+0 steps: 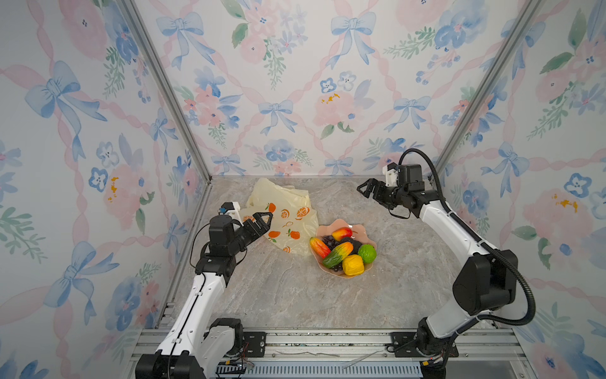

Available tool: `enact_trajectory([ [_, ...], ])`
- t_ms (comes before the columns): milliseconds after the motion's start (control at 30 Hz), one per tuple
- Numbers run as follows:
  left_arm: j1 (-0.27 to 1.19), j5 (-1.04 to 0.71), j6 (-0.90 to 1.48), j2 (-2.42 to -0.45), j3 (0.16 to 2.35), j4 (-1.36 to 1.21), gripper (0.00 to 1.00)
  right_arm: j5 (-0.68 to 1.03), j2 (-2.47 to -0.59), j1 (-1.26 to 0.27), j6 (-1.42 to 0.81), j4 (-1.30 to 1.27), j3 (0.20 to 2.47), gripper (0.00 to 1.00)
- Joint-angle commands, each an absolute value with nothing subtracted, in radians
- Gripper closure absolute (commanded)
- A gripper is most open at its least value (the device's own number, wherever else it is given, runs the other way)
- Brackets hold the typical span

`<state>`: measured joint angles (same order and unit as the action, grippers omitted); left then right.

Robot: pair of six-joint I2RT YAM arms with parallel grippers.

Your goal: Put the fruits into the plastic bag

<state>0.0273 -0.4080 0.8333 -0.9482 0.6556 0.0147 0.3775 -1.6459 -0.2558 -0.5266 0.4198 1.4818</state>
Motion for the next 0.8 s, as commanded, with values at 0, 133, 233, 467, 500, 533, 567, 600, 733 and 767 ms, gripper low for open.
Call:
enact_trajectory([
  [0,0.003,-0.45,0.827,-0.912,0.623,0.042,0.02,0.355,-1.706,-0.392,-0.497,0.565,1.601,0.04],
  [133,-0.019,-0.468,0.832,-0.869,0.593,0.052,0.02,0.297,-1.766,-0.513,-0.51,0.618,1.695,0.04],
  [233,-0.035,-0.482,0.835,-0.843,0.569,0.054,0.02,0.254,-1.806,-0.587,-0.513,0.63,1.741,0.04],
  [467,-0.063,-0.509,0.838,-0.805,0.539,0.069,0.02,0.224,-1.885,-0.669,-0.545,0.616,1.783,0.04],
  [500,-0.067,-0.511,0.838,-0.8,0.537,0.071,0.02,0.22,-1.901,-0.681,-0.547,0.616,1.795,0.04],
  [533,-0.072,-0.514,0.836,-0.796,0.535,0.073,0.02,0.216,-1.917,-0.689,-0.548,0.618,1.806,0.04],
  [567,-0.076,-0.517,0.836,-0.792,0.533,0.075,0.02,0.212,-1.929,-0.696,-0.548,0.621,1.818,0.03],
  [600,-0.08,-0.519,0.837,-0.791,0.531,0.076,0.02,0.207,-1.941,-0.7,-0.549,0.623,1.829,0.04],
  [733,-0.098,-0.529,0.836,-0.778,0.525,0.086,0.02,0.186,-1.99,-0.709,-0.571,0.617,1.865,0.01],
  [767,-0.102,-0.532,0.835,-0.774,0.523,0.087,0.02,0.184,-1.995,-0.709,-0.577,0.612,1.869,0.01],
])
